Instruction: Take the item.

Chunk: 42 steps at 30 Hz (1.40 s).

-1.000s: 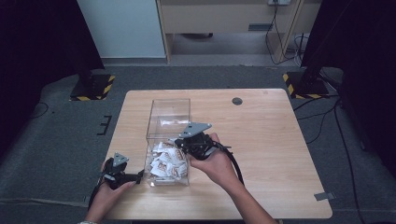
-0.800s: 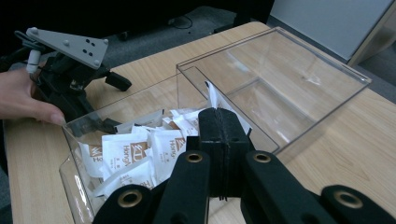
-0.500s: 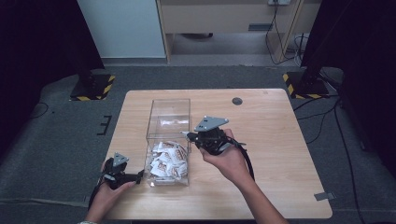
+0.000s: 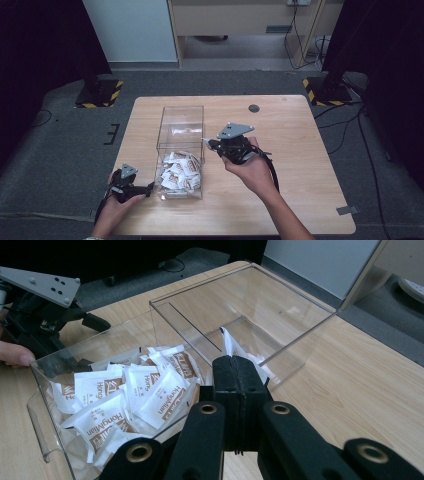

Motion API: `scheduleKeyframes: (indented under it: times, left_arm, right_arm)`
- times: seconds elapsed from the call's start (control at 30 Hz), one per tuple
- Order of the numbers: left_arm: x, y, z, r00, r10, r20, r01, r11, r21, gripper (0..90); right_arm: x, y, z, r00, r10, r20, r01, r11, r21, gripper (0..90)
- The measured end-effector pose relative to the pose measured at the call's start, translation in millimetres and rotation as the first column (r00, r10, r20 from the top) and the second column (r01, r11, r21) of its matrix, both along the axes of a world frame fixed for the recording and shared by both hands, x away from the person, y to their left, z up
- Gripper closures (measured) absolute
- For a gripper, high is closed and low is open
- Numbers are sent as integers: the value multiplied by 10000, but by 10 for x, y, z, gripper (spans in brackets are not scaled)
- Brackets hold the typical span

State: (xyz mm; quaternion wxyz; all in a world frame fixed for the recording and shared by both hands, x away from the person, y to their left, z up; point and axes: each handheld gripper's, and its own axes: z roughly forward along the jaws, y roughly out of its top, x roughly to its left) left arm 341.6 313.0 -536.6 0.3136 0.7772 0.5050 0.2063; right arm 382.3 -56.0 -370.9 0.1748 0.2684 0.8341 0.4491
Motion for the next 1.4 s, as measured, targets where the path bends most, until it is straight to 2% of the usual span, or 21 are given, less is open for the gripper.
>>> scheduleKeyframes:
  times: [0.7, 1.4]
  left_arm:
    - [-1, -1, 0, 10000, 0, 8, 0, 10000, 7, 0]
    - [-2, -2, 0, 10000, 10, 11, -10, 10000, 11, 0]
  right_arm:
    - [62, -311, -52, 9976, -693, -40, 693, 9976, 59, 900]
    - [61, -534, -80, 9952, -983, 16, 983, 9951, -84, 900]
